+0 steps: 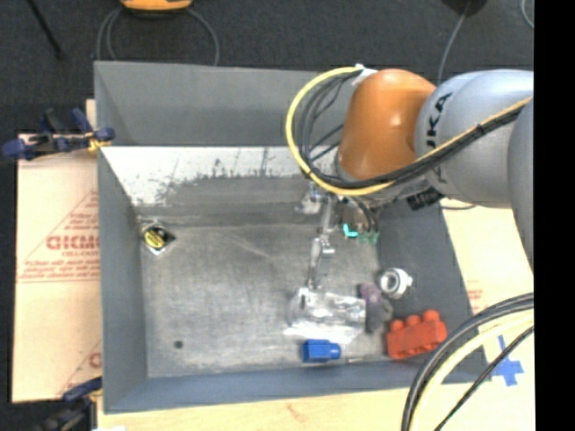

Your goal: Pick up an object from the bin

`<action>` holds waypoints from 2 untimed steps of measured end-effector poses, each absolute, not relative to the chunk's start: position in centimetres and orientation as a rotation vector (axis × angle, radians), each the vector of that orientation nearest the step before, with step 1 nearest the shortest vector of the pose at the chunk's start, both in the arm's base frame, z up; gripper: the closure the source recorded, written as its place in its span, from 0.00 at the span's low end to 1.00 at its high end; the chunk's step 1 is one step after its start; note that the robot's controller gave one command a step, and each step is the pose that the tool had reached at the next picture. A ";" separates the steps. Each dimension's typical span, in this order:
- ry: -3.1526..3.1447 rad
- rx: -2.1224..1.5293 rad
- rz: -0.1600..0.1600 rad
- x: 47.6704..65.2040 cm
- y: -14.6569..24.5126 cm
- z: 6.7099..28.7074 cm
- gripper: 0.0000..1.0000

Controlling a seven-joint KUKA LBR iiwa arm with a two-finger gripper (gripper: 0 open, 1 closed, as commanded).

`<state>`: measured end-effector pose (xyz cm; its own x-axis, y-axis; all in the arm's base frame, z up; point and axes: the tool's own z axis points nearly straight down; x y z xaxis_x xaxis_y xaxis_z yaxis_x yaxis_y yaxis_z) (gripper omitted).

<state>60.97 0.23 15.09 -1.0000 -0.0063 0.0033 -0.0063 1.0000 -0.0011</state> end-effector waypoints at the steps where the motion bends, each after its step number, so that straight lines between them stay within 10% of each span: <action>1: -3.123 0.295 0.001 52.6 -3.2 10.5 0.00; 2: -3.142 -0.046 -0.003 51.4 -1.4 10.6 0.00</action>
Offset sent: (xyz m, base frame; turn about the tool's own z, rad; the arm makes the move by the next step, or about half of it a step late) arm -0.0818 -0.0319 -0.0446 -0.1845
